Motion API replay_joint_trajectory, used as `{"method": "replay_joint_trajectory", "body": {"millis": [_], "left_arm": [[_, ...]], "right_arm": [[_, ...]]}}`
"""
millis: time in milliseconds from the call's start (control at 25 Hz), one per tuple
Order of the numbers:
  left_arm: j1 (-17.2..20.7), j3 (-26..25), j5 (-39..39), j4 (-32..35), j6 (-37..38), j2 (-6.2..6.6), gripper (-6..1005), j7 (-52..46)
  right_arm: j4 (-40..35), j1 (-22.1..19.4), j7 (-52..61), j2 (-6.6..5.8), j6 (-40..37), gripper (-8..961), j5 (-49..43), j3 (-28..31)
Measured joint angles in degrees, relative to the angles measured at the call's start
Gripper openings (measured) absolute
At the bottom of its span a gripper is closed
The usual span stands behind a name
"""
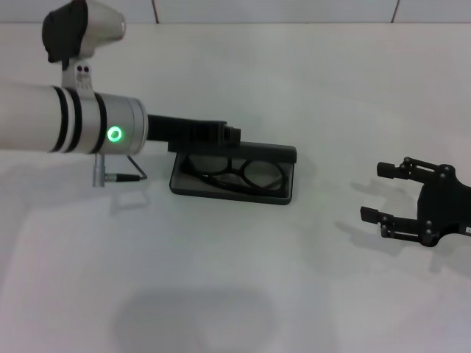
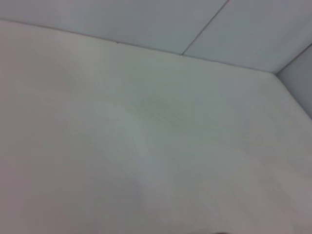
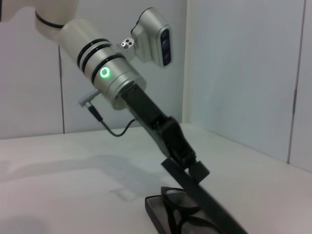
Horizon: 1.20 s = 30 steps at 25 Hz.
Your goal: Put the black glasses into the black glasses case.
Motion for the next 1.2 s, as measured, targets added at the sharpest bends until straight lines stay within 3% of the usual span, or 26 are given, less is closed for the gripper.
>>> {"method": "replay_joint_trajectory", "body": {"millis": [240, 720, 1200], "left_arm": [[1.93, 2.68, -1.08, 0.12, -1.63, 0.07, 14, 1.29], [5.11, 2.94, -6.55, -1.38, -1.92, 0.02, 14, 9.46], [5.76, 2.89, -10.88, -3.83, -1.73, 0.21, 15, 15.60]], "right_arm": [[-0.07, 0.08, 0.23, 0.00, 0.26, 751, 0.02, 0.00], [-0.40, 0.05, 0.37, -0.07, 0.43, 751, 0.06, 0.00], [-0.58, 0.17, 1.15, -0.09, 0.74, 750, 0.10, 0.00]]}}
